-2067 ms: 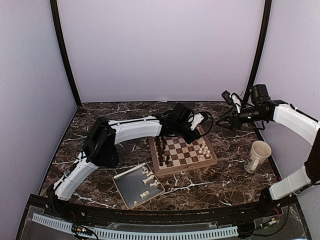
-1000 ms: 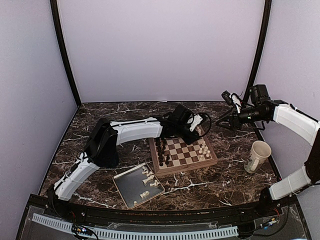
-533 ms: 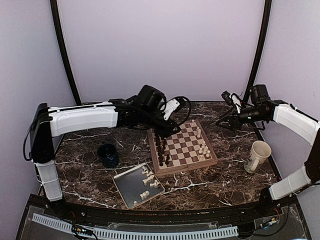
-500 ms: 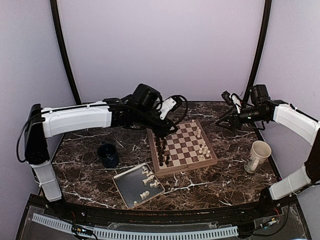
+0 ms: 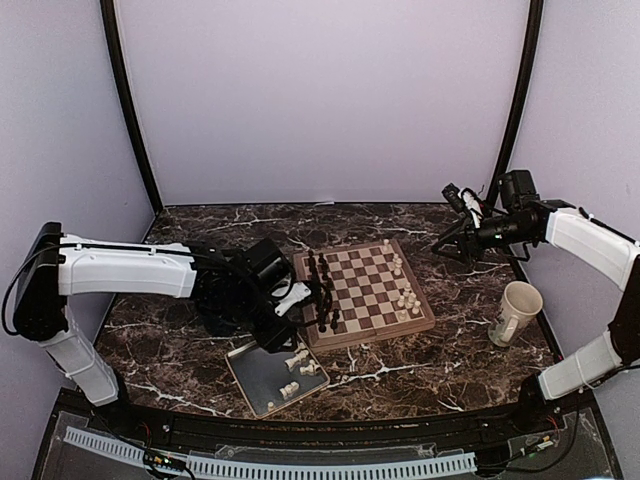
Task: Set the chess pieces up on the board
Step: Pick up the king from the storage box.
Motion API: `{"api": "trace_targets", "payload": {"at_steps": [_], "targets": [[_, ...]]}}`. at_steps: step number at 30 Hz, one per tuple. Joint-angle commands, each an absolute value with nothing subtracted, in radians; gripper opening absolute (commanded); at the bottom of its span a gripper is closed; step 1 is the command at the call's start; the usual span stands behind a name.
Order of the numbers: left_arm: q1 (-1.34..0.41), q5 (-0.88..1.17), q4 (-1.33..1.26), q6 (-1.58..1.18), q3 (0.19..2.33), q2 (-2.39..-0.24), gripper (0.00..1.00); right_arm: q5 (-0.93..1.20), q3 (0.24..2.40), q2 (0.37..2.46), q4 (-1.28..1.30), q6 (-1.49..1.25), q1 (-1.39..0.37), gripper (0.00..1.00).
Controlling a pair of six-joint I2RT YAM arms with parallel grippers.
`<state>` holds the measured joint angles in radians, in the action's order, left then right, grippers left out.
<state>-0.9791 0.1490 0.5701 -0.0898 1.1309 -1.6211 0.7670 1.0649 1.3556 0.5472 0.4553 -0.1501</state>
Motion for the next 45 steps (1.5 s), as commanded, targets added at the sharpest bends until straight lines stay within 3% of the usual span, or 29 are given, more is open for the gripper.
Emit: {"api": "trace_targets", "payload": {"at_steps": [1, 13, 27, 32, 35, 45], "targets": [[-1.012, 0.15, 0.599, -0.142, 1.131, -1.683, 0.42, 0.783, 1.069, 1.36, 0.548, 0.464, -0.148, 0.52], [-1.029, 0.126, 0.591, -0.16, 1.13, -1.756, 0.42, 0.784, 1.064, 1.357, 0.543, 0.463, -0.147, 0.52], [-1.035, 0.09, 0.576, -0.159, 1.127, -1.814, 0.21, 0.784, 1.073, 1.355, 0.55, 0.461, -0.147, 0.51], [-1.035, 0.082, 0.545, -0.153, 1.117, -1.825, 0.22, 0.782, 1.087, 1.359, 0.552, 0.452, -0.148, 0.51], [-1.035, 0.081, 0.539, -0.149, 1.114, -1.832, 0.17, 0.783, 1.089, 1.361, 0.556, 0.449, -0.148, 0.51], [-1.035, 0.074, 0.598, -0.064, 1.034, -1.611, 0.09, 0.812, 1.183, 1.377, 0.632, 0.437, -0.179, 0.51]]}}
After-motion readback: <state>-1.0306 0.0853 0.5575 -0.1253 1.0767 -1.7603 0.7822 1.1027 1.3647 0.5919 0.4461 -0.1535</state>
